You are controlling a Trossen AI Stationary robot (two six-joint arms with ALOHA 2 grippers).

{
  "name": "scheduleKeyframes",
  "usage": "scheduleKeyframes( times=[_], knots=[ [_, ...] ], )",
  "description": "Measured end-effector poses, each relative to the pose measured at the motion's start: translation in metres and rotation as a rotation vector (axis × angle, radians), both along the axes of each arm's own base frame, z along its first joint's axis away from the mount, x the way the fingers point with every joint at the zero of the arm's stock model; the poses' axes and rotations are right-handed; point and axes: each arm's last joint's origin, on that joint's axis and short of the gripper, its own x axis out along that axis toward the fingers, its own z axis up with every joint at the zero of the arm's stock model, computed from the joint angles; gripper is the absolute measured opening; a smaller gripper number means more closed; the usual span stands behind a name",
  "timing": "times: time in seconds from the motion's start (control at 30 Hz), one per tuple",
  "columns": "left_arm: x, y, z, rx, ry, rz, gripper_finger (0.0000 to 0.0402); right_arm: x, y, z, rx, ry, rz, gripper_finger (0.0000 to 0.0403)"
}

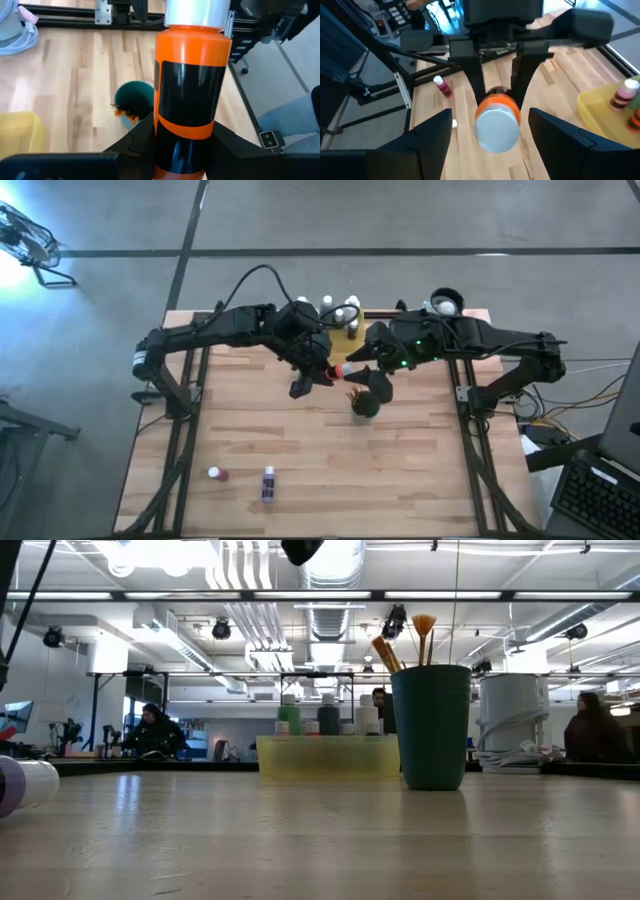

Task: Pick & Place Paint Supplies
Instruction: Put the orange paint bottle into the yellow bin

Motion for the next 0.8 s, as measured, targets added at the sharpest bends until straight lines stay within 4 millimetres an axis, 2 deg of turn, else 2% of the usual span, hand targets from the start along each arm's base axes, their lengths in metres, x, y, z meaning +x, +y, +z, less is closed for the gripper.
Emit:
scheduleKeyframes(
  times=[0.2,0.8],
  knots=[
    [-0.0003,0.0000,0.0006,0.000,0.002,0.001,0.0119,0.0070,0.0002,-0.0077,-0.001,0.039,0.001,0.0257],
    [-0.0014,0.0004,0.0004,0.001,0.007,-0.004,0.0119,0.0086,-0.0004,-0.0092,-0.017,0.045,-0.020,0.0182]
  ],
)
